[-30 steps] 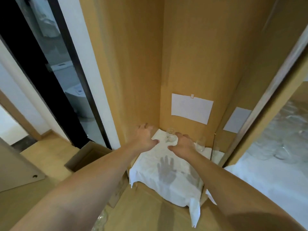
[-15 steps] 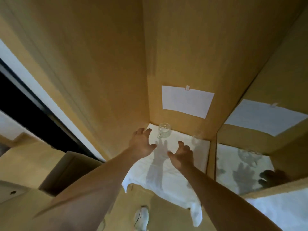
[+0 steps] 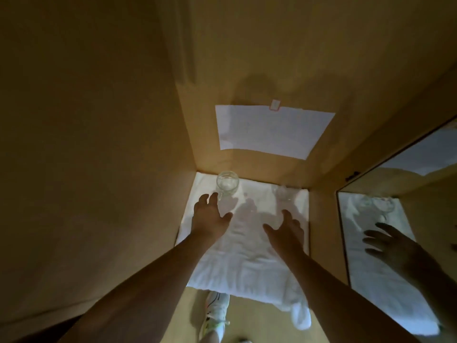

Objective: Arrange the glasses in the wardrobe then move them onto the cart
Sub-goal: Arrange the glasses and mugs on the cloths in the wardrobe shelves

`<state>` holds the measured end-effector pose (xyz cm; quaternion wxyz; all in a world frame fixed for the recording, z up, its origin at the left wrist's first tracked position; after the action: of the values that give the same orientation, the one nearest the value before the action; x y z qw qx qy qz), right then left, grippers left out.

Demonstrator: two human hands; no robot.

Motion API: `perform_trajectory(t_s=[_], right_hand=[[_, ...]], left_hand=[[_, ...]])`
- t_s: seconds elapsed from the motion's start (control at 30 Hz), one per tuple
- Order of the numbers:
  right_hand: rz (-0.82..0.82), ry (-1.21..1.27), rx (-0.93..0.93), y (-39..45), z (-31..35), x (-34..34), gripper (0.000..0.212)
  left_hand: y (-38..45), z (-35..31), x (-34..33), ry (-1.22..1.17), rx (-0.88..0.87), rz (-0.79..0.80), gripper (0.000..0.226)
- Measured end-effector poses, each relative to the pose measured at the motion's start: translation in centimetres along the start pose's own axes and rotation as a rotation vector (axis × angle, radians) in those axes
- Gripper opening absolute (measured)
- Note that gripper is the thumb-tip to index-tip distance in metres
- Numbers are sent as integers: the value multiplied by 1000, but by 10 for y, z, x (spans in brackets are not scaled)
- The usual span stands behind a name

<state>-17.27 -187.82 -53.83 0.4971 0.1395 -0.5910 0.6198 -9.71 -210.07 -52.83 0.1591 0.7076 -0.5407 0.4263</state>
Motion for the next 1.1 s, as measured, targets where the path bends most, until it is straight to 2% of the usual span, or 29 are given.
perform_trajectory(t_s=[0.13, 0.37, 0.63, 0.73, 0.83, 0.93, 1.0, 1.1], right_hand=[[-41, 82, -89, 51, -7, -18, 84], [-47, 234, -169, 116, -15, -68, 81], [-13, 230, -222, 143, -33, -130, 79], [-9, 228, -232, 150, -38, -144, 78], [-6, 237, -239, 155, -41, -152, 77], [-13, 237, -257, 159, -45, -155, 76], [-10, 219, -271, 162, -47, -156, 76], [-10, 201, -270, 165, -45, -154, 77]], left_hand=[[35, 17, -30, -78, 17, -26, 78], [85, 57, -82, -157, 147, -40, 85], [124, 96, -126, -233, 269, -8, 89], [136, 111, -140, -412, 396, -9, 77], [142, 117, -155, -662, 516, -7, 52], [144, 110, -164, -717, 531, 15, 26], [144, 101, -173, -728, 534, 58, 23], [142, 82, -183, -871, 576, 99, 17]])
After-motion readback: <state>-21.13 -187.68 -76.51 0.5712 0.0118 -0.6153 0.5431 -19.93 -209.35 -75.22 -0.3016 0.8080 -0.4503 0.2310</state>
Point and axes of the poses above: each hand's wrist, its own y-axis towards the middle knuckle, its own x-axis out of the back of the hand, z = x × y, the point moved 6 cm from there along y, towards the middle knuckle, and after that the axes turned 15 degrees about -x, right-handed, at the moved point
